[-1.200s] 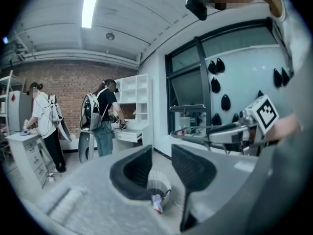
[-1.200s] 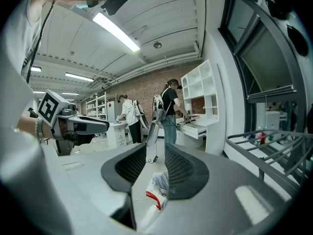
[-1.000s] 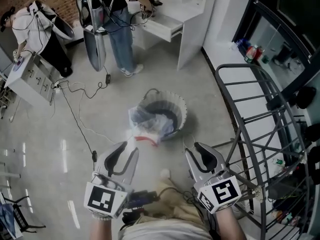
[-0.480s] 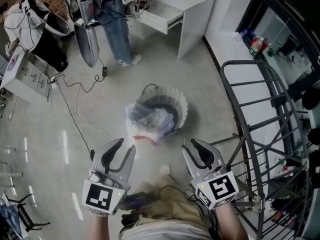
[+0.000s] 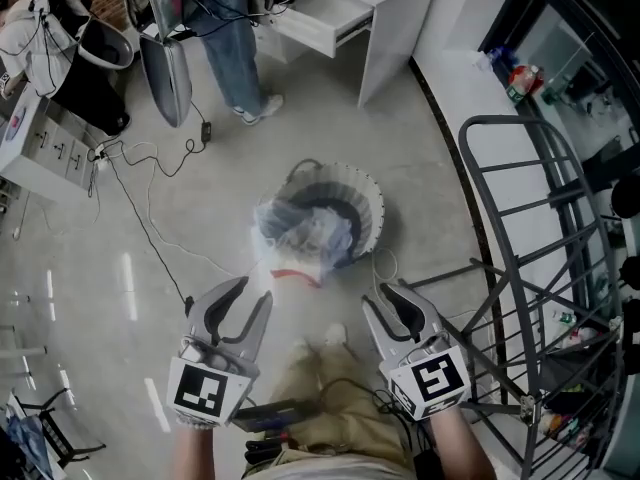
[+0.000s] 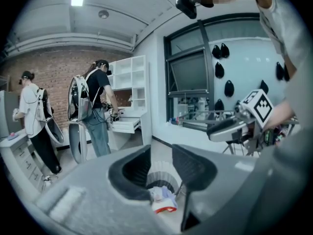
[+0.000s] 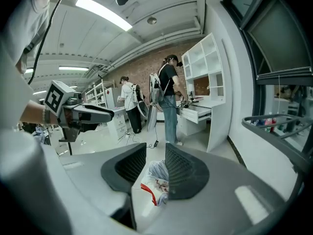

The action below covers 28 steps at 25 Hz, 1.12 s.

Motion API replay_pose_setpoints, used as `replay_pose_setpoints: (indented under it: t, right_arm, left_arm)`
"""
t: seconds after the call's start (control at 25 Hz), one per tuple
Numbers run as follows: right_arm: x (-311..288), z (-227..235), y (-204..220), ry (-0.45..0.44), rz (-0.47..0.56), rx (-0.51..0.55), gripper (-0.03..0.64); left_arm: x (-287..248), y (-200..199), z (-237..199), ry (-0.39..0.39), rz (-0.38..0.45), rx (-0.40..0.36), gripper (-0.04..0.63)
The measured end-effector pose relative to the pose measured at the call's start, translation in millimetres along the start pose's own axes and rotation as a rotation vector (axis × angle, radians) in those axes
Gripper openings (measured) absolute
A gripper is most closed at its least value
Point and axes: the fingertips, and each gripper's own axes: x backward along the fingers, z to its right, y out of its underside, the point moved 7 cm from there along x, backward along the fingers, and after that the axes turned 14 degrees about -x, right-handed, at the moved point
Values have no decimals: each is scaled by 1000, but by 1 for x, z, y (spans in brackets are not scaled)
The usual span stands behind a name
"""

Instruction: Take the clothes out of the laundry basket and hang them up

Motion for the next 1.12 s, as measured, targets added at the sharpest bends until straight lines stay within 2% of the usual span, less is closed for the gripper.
replay_pose_setpoints:
  t: [0.2, 0.52, 0.64, 0.8, 1.12]
  right_arm:
    - [-34, -12, 21, 1, -66, 11, 110]
    - [-86, -10, 86, 36, -172, 27, 125]
    - [-105, -2, 117, 51, -243, 26, 129]
    - [-132, 8, 151, 49, -306, 7, 142]
    - [-189, 49, 241, 52, -430, -12, 157]
  left_arm:
    - [-9, 39, -21, 21, -32, 12, 127]
    - [-38, 120, -29, 88, -83, 26, 141]
    - [-54, 148, -28, 112, -76, -28, 143]
    - [-70, 181, -28, 133, -101, -28, 144]
    - [-101, 236, -31, 99, -113, -7, 144]
